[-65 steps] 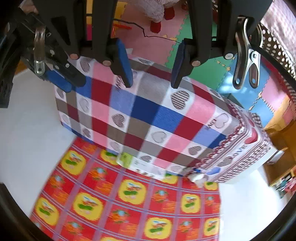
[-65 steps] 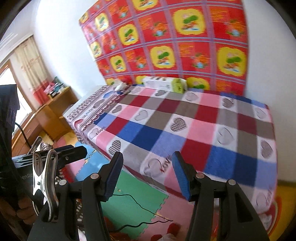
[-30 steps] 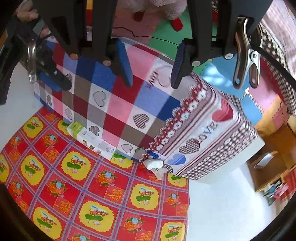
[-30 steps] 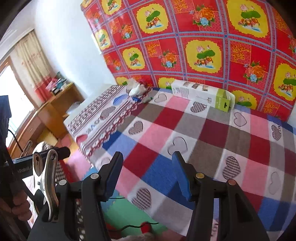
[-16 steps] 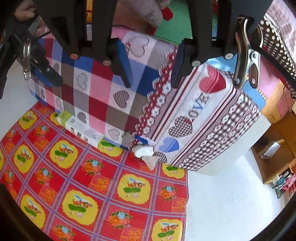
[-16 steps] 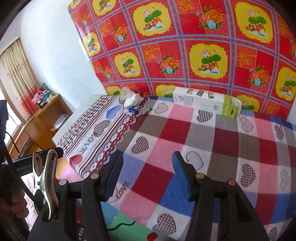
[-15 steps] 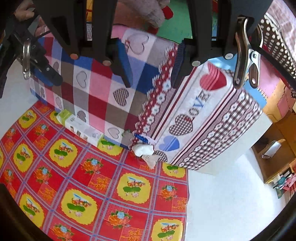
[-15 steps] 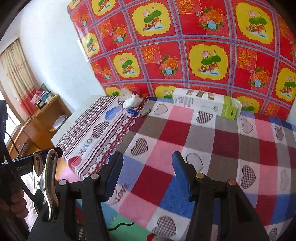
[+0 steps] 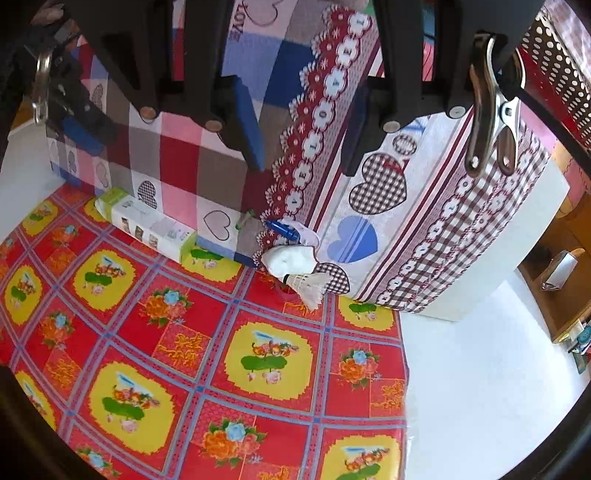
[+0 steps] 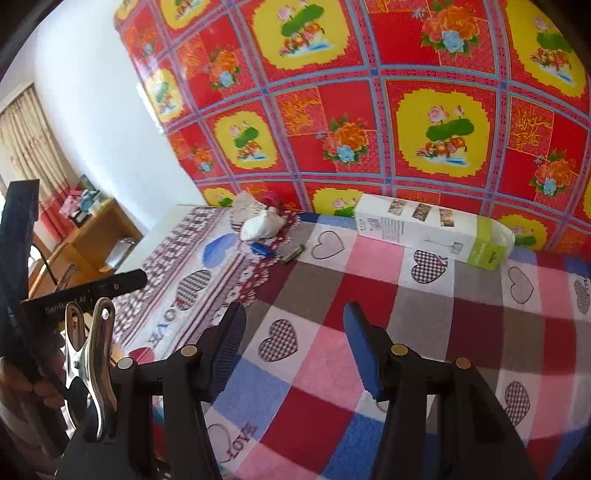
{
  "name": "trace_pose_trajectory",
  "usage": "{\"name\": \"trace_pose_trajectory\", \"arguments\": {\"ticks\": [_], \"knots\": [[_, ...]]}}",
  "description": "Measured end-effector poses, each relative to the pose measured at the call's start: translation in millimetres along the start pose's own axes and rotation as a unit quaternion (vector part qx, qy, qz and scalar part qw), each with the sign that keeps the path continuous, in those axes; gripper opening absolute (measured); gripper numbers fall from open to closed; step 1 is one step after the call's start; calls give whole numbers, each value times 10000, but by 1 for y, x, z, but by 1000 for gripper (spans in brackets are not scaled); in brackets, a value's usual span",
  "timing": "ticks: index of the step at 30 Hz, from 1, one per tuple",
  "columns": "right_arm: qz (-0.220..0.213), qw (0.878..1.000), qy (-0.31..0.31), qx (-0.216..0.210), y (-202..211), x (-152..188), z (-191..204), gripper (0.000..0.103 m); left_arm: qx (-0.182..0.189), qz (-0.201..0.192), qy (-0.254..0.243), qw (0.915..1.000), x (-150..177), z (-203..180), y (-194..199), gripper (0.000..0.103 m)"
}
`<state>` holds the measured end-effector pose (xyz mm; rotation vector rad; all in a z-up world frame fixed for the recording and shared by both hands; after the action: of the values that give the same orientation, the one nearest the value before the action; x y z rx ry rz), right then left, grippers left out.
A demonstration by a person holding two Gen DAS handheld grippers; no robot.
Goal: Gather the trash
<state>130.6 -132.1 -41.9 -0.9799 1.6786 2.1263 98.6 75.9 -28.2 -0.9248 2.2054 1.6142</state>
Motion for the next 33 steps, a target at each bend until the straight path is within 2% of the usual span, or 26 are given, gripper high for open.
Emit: {"name": "trace_pose_trajectory", "arguments": {"ticks": [8, 17, 33], "knots": [[174, 9998, -131, -26, -22, -4, 1, 56, 116, 328, -155, 9993, -22, 10, -46, 44], [311, 9984, -381, 270, -43, -10, 4, 56, 247, 630, -349, 9971, -45, 25, -94, 44], [481, 9927, -785, 775, -79, -14, 21, 56, 572, 1285, -711, 9875, -52, 38, -173, 44]]}}
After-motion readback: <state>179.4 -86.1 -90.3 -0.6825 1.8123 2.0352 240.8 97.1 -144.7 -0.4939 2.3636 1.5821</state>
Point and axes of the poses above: each gripper's, at about its wrist camera, not at the fingertips, and y roughly against the way its jaws point, z to its left, x to its underside, the point moved 5 cm from there along -y, roughly the way its jaws point, and after that the axes turned 15 degrees about x, right-handed, at the moved point
